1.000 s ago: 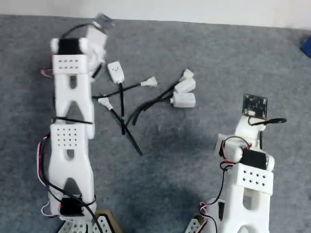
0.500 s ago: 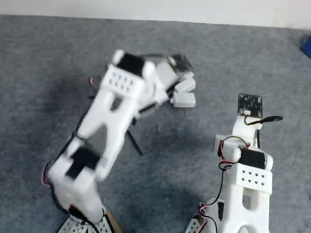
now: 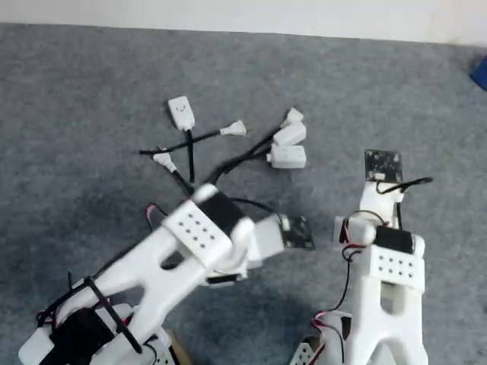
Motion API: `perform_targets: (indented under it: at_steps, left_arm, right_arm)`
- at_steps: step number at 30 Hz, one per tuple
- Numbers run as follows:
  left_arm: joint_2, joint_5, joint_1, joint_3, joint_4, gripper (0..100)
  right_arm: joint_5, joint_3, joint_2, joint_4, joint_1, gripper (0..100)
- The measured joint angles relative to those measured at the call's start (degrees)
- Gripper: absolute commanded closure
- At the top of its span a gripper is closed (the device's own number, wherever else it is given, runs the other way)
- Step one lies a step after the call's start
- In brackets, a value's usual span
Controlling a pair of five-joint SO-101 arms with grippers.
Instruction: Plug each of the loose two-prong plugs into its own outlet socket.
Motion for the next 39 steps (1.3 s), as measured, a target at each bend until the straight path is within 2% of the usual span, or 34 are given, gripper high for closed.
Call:
perform_targets:
  at_steps: [5, 11, 14, 21, 26, 32, 39]
  left_arm:
    - [0.0, 0.0, 1.6, 0.1, -10.4, 99]
    - [-0.4, 0.0, 1.6, 0.5, -13.6, 80]
    - [-0.5, 0.0, 1.5, 0.7, -13.6, 80]
    - [-0.5, -2.0, 1.6, 0.7, -13.6, 81]
    - [-0.5, -2.5, -1.6, 0.7, -14.3, 81]
    - [-0.5, -3.5, -6.7, 0.7, -21.5, 81]
    - [1.5, -3.6, -1.8, 0.7, -25.1, 81]
  right_arm:
    - [0.0, -1.5, 6.0, 0.0, 0.1, 70.0]
    - [0.4, -2.0, 6.1, 0.0, 3.7, 70.0]
    - [1.4, -3.0, 6.8, 0.0, 6.5, 70.0]
    - [3.4, -3.0, 6.8, 0.0, 7.1, 70.0]
    - [3.6, -3.0, 6.8, 0.0, 7.1, 70.0]
    - [3.6, -3.0, 6.8, 0.0, 7.1, 70.0]
    - [3.6, -3.0, 6.8, 0.0, 7.1, 70.0]
